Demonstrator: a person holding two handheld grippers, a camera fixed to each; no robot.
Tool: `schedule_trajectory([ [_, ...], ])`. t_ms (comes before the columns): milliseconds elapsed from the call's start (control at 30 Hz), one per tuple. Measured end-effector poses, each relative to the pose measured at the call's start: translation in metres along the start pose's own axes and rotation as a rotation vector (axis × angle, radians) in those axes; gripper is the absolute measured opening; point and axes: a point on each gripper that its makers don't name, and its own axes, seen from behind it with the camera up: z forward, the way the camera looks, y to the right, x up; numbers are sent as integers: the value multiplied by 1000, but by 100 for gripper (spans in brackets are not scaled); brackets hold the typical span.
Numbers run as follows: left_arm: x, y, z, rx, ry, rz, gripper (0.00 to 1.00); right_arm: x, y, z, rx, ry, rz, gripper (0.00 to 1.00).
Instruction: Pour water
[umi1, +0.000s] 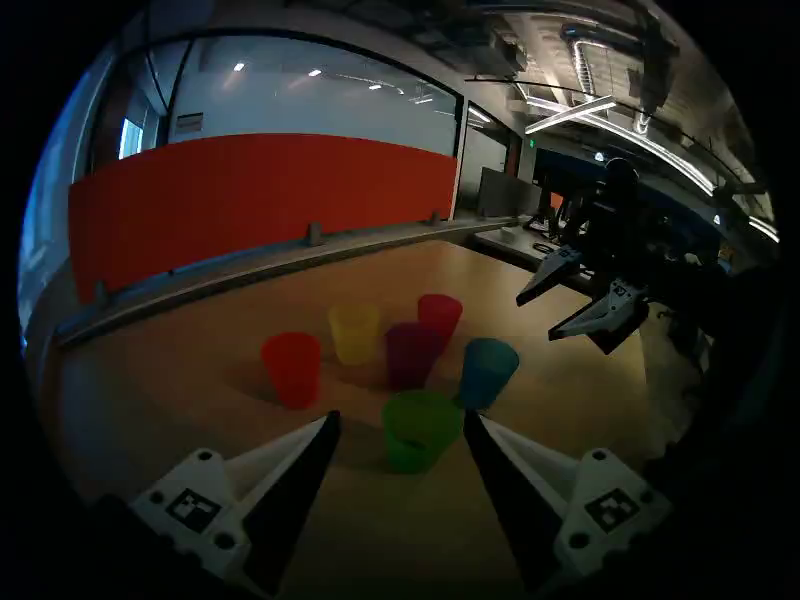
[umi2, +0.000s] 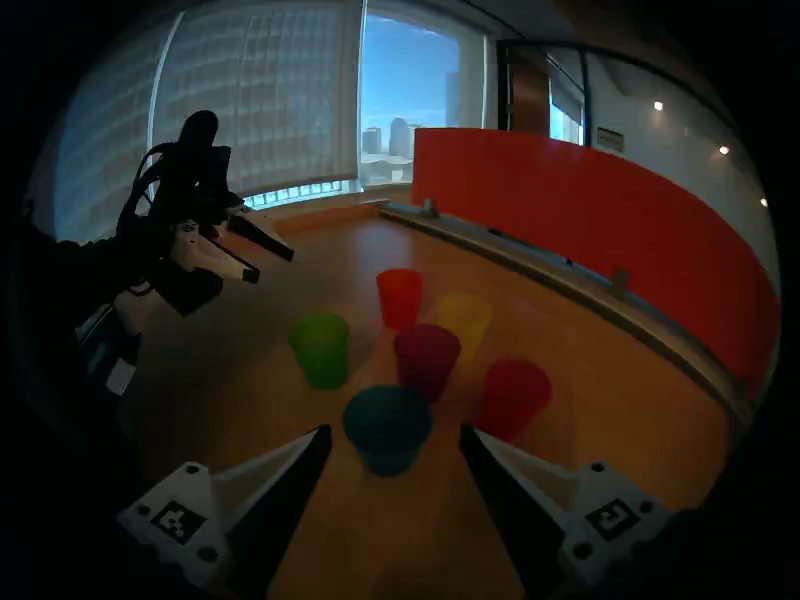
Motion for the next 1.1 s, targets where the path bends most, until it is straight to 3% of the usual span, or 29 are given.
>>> schedule_trajectory([
  [300, -18, 5, 7, -18, -38, 7, 91, -19, -2, 13, 5, -42, -6, 99],
  [1100, -32, 9, 16, -35, -74, 28, 91, -35, -6, 62, 26, -93, -31, 99],
])
